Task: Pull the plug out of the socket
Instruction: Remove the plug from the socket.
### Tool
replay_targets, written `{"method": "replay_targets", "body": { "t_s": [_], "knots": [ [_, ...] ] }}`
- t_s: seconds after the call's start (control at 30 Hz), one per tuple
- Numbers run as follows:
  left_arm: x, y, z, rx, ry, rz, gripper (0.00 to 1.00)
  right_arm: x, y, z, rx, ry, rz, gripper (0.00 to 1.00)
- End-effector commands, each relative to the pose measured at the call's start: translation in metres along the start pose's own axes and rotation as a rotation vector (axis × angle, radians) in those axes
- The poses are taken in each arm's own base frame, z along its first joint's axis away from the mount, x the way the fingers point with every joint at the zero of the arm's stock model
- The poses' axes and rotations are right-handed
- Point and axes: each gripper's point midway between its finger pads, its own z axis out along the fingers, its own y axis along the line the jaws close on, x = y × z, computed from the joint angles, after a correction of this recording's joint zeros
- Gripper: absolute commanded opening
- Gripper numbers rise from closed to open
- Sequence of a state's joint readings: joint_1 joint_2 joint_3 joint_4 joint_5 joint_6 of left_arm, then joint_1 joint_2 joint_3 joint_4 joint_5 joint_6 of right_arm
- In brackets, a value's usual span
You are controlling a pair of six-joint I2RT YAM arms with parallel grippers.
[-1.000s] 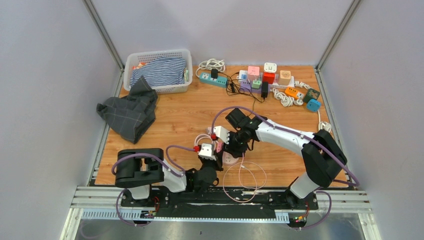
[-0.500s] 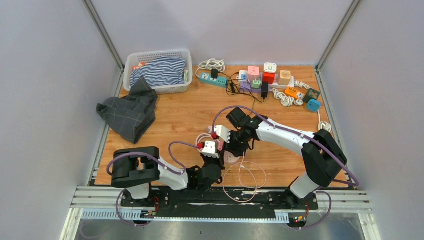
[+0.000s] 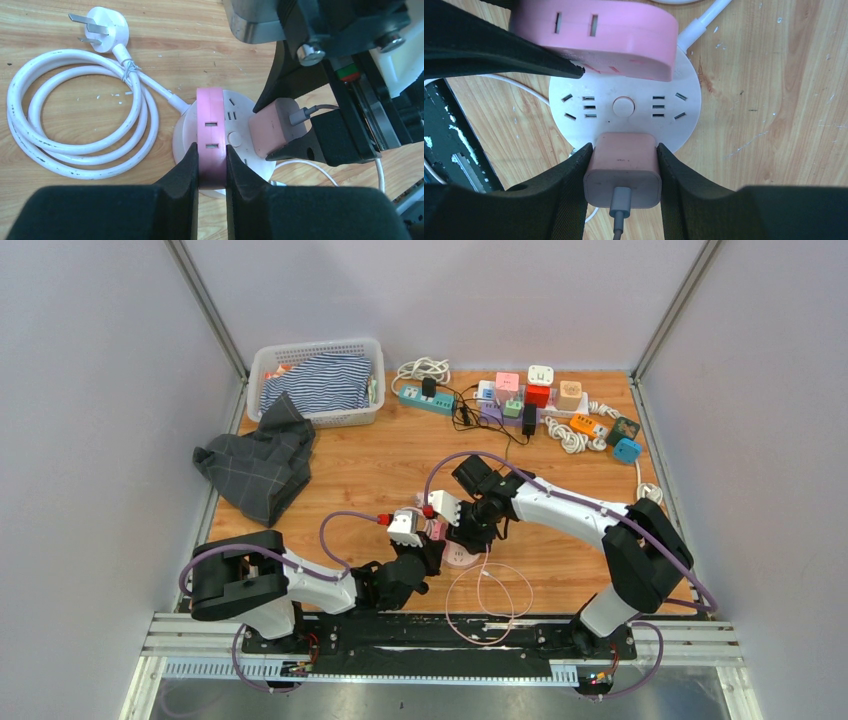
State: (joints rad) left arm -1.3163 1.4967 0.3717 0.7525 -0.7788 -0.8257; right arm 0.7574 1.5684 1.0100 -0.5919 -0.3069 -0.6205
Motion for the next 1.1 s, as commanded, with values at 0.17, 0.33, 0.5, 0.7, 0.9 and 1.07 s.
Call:
{"method": "replay_targets", "body": {
  "t_s": [0.17,0.33,0.5,0.7,0.9,1.07],
  "knots": [
    [0.028,-0.016,-0.015,0.086,0.104,0.172,0.0,0.017,-0.028,0.013,0.092,0.064,0.028,0.03],
    [0.015,-0.021,-0.023,0.1,0.084,0.025,0.0,0.018,-0.028,0.014,0.09,0.068,0.028,0.03],
    [-0.001,-0.025,-0.032,0.127,0.059,-0.045,0.0,0.019,-0.028,0.015,0.088,0.073,0.029,0.03],
    [0.011,-0.033,-0.024,0.079,0.127,-0.016,0.0,0.02,-0.029,0.016,0.089,0.08,0.032,0.03],
    [0.028,-0.043,-0.016,0.082,0.185,0.012,0.0,0.021,-0.028,0.018,0.082,0.083,0.033,0.03],
    [0.023,-0.054,-0.022,0.114,0.207,-0.025,0.0,0.022,-0.027,0.02,0.074,0.089,0.036,0.03]
  ]
}}
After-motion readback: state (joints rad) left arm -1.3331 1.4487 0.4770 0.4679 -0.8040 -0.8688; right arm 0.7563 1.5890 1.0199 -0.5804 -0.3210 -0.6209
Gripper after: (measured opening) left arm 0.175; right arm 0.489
